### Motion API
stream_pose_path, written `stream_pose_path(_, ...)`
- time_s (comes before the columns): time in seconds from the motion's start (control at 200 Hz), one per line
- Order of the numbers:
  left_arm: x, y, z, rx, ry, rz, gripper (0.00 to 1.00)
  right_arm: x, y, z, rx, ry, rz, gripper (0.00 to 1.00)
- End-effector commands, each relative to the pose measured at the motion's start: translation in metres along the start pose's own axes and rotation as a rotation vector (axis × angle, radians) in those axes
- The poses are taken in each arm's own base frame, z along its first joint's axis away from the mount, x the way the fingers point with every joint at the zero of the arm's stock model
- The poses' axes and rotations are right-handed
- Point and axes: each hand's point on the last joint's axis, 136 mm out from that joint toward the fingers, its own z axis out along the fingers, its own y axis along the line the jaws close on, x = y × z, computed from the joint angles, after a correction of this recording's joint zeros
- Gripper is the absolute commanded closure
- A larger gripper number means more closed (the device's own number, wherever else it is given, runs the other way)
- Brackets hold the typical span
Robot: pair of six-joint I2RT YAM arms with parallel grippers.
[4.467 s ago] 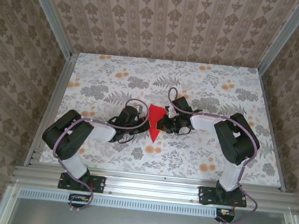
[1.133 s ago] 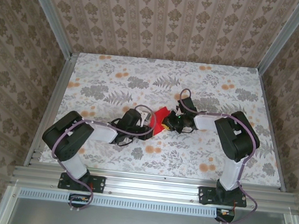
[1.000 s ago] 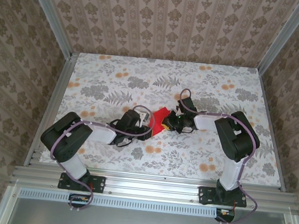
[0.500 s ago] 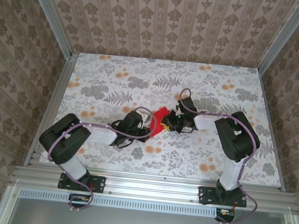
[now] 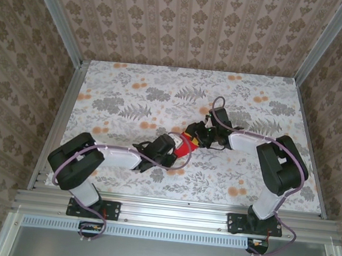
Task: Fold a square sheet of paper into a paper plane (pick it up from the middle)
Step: Fold the wing for the fifth time at the center of the table.
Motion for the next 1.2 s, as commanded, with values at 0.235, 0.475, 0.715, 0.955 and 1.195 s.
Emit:
stream_pose_path(0.235,-0.001,0.000,0.003,-0.109,0.009,0.238,1.00,0.017,-0.008,-0.004,0.121,0.084,0.135,0.36)
stream_pose_path(0.475,-0.001,-0.005,0.005,-0.115,0.007,0.280,1.00,0.025,-0.006,0.006,0.187,0.123,0.140,0.36)
stream_pose_path(0.715,-0.002,-0.006,0.005,-0.126,0.003,0.295,1.00,0.035,-0.016,0.016,0.264,0.155,0.166,0.44)
stream_pose_path(0.955,-0.003,-0.005,0.005,-0.131,-0.001,0.284,1.00,0.034,-0.021,0.012,0.294,0.132,0.177,0.62)
stream_pose_path(1.195,-0.002,-0.004,0.005,-0.135,-0.004,0.261,1.00,0.031,-0.022,0.003,0.312,0.100,0.163,0.77)
